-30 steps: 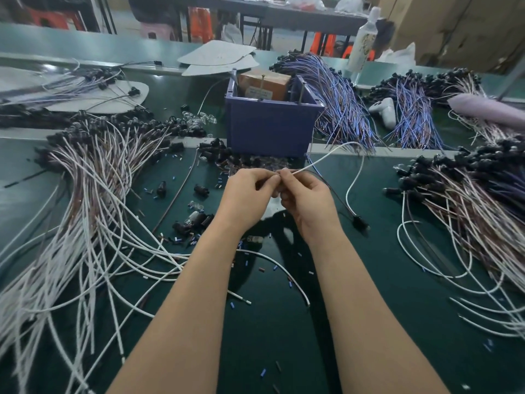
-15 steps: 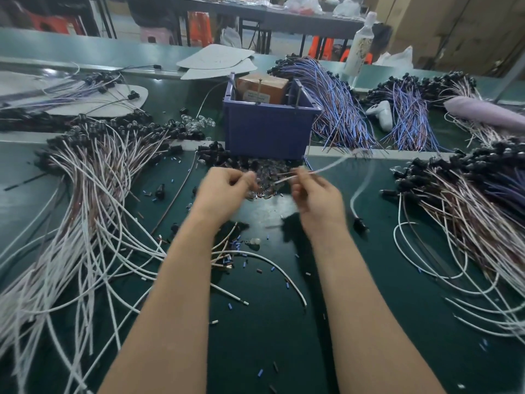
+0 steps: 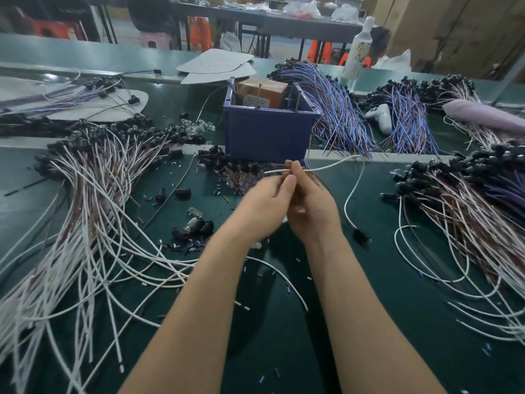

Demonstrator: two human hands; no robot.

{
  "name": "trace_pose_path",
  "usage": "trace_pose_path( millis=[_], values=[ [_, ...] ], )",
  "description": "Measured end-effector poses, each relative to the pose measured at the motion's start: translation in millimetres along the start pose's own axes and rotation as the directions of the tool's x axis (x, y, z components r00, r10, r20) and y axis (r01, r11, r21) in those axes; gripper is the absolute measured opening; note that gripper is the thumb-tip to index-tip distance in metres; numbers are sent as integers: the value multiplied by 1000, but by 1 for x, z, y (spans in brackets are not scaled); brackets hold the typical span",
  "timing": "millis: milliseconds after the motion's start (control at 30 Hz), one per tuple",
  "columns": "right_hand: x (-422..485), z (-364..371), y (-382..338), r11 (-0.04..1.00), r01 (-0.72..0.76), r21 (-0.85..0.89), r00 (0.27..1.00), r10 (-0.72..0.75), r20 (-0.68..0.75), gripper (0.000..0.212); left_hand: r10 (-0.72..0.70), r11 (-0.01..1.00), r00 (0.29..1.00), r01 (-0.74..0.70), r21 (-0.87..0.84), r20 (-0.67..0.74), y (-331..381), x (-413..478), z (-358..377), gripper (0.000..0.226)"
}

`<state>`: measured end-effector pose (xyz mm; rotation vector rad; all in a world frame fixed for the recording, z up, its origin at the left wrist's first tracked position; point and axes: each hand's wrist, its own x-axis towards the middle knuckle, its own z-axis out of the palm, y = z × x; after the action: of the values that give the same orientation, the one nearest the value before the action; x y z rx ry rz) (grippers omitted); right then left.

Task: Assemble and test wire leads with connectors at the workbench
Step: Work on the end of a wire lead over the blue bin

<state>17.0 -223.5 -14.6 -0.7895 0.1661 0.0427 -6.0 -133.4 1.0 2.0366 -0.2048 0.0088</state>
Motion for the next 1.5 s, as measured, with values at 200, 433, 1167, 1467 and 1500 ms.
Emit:
trace_pose_path(
  millis=[200,433,1167,1467,1500],
  values=[
    [-11,12,9,1000,23,1,999,-22,-45,11,-183,913,915,22,-407,-361,14,9,32,28],
    [-28,24,-11,829,-50,-558,989,120,89,26,-343,797,769,-65,-600,-539,-7,20,18,32],
    [38,3,-4,68,419,-905,908,-31,418,27,-232,931,897,93,-352,-376,-24,61,-17,16],
    [38,5,-6,416,293,-861,956,-124,265,13,-154,977,961,113,-181,-231,-27,60,-26,15],
    [36,6,-6,437,278,-856,960,-100,260,12,-156,977,959,115,-180,-235,-27,60,-28,18]
  ],
)
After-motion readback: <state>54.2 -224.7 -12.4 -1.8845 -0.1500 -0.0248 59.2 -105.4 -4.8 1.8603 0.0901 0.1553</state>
